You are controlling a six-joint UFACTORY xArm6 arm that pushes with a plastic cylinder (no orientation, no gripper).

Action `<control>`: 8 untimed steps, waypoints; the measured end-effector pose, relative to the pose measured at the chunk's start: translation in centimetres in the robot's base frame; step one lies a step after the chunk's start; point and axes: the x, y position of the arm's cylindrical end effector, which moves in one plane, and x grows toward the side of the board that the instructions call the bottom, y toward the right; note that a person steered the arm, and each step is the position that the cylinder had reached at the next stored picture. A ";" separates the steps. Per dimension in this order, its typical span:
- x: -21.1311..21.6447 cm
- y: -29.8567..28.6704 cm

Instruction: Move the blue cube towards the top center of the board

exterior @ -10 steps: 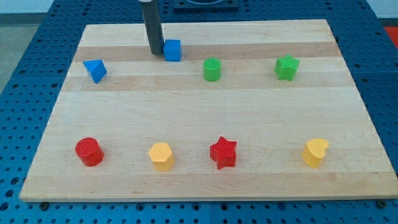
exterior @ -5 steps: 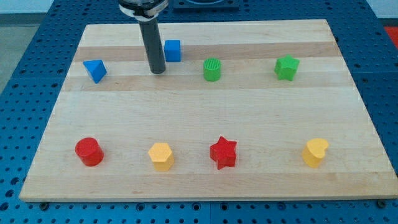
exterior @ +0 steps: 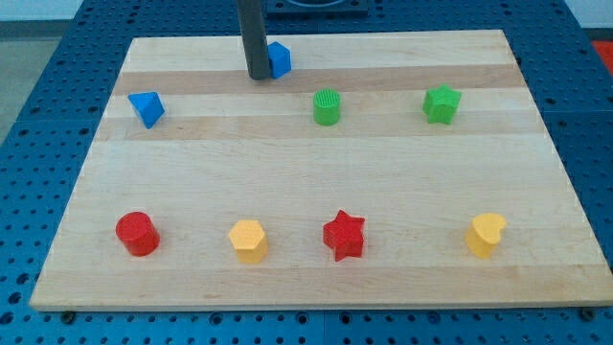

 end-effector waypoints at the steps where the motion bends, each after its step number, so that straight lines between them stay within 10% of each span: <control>1: -0.1 0.0; 8: -4.7 0.0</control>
